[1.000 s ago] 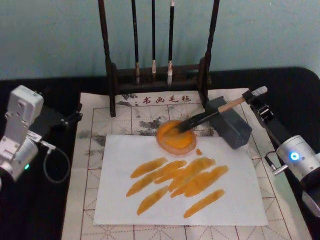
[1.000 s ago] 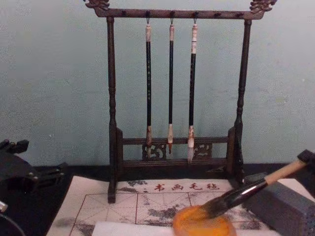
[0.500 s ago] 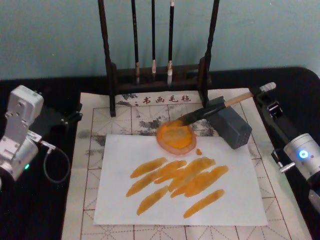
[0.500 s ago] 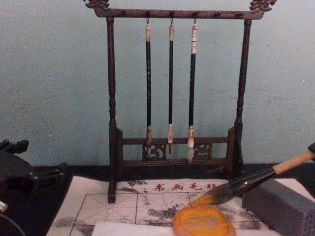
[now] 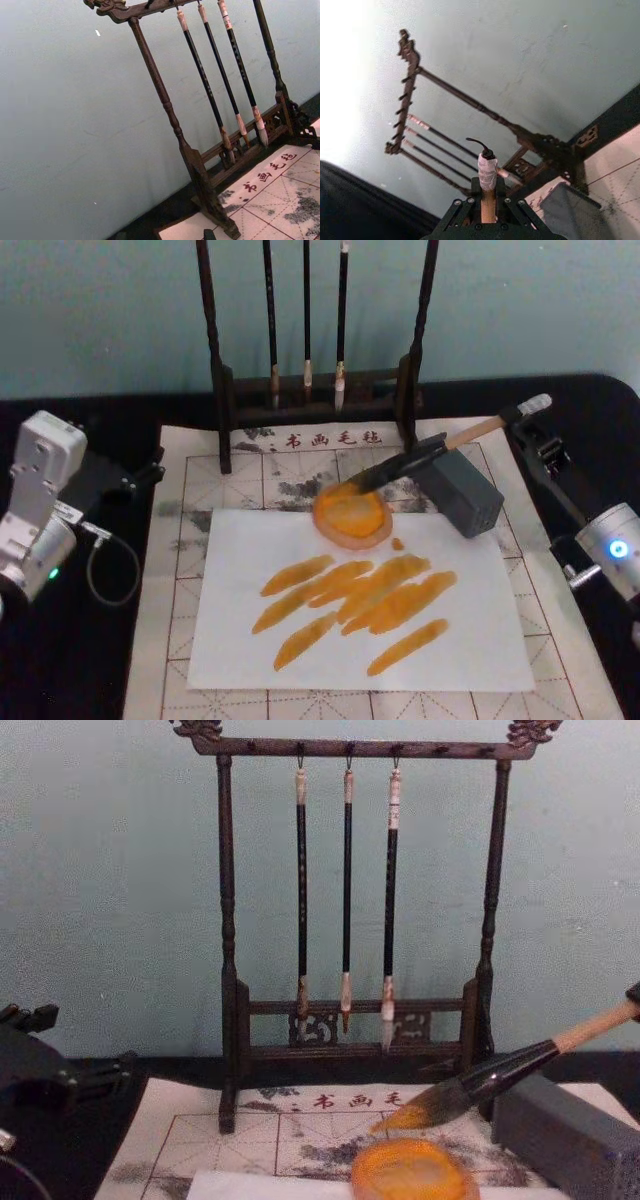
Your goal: Pick up the brush from the inkstone, write on the paper, then place the brush back to its original position.
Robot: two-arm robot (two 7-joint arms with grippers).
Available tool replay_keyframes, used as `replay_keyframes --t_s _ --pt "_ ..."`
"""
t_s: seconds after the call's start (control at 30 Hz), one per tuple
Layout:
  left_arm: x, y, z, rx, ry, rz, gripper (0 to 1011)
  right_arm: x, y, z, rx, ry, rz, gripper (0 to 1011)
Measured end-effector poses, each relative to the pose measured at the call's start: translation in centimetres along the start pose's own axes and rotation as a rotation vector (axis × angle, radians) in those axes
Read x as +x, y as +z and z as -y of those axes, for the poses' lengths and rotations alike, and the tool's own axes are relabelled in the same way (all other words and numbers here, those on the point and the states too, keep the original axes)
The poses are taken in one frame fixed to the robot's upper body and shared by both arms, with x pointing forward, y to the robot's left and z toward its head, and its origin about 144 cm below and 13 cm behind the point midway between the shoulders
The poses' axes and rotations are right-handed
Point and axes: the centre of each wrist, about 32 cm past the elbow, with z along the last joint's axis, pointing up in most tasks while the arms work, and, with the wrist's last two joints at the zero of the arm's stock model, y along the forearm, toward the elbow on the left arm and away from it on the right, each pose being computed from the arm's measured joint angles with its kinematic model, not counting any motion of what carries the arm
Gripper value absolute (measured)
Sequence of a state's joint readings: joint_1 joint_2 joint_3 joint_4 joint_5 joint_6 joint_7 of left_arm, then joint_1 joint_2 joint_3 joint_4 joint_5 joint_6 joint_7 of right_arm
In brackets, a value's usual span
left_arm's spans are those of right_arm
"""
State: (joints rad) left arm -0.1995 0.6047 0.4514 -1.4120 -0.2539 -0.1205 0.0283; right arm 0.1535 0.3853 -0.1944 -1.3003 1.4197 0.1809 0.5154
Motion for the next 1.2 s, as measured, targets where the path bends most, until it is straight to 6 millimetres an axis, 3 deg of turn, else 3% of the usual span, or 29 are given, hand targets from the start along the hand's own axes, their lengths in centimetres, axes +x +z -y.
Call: replay_keyframes --t_s 0.53,1.2 --pt "0.0 0.0 0.0 0.000 0.000 0.000 1001 -1.1 1.8 2.4 -0.135 0.065 0.054 182" --pt "0.0 0.0 0.0 0.000 0.000 0.000 1001 -1.8 3.0 3.2 -0.270 0.107 0.157 183"
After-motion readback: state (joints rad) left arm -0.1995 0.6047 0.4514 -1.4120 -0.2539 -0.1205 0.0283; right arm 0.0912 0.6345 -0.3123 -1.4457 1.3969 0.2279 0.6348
